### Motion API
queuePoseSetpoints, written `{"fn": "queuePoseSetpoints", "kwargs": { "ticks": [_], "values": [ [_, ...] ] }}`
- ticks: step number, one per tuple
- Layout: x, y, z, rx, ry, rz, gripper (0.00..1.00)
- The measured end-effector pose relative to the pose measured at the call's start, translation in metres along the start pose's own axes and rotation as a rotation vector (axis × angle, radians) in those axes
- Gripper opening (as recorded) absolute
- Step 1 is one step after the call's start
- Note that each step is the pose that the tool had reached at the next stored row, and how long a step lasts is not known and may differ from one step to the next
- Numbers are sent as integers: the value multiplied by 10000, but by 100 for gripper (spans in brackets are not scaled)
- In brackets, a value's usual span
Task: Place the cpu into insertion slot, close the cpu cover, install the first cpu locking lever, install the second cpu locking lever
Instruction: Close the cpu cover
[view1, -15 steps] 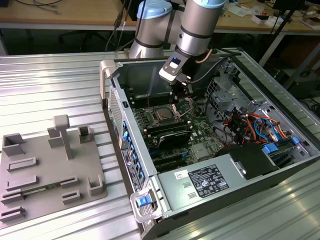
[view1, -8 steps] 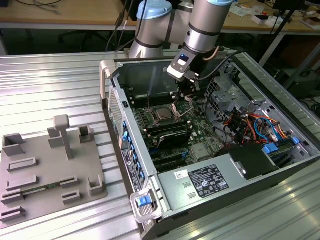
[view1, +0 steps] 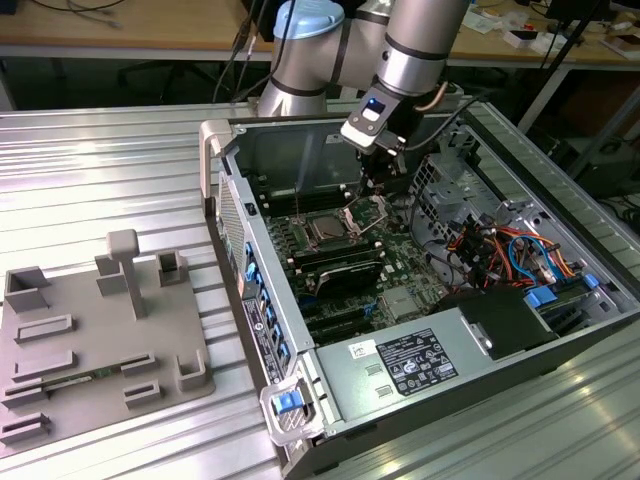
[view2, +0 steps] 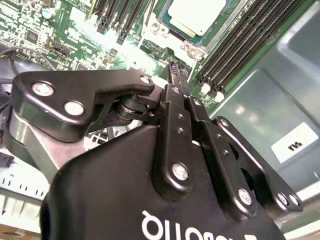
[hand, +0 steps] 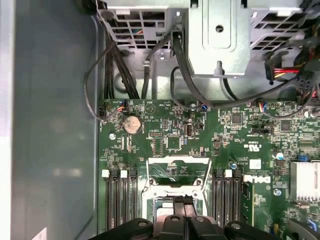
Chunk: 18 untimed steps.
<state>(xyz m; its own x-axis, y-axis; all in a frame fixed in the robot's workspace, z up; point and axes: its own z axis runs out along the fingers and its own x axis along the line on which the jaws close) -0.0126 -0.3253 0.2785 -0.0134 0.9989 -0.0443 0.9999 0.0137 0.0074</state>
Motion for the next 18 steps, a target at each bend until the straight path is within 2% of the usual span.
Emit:
{"fn": "queuePoseSetpoints", "kwargs": {
  "ticks": [2,4,7,10,13,18],
  "values": [
    [-3,21,-62,1,-1,1,11],
    [-5,52,-82,1,-1,1,11],
    [-6,131,-97,-1,2,2,11],
    [-7,224,-101,0,1,2,11],
    [-10,376,-100,3,-2,1,11],
    [-11,526,-80,22,-2,1,11]
  ]
}}
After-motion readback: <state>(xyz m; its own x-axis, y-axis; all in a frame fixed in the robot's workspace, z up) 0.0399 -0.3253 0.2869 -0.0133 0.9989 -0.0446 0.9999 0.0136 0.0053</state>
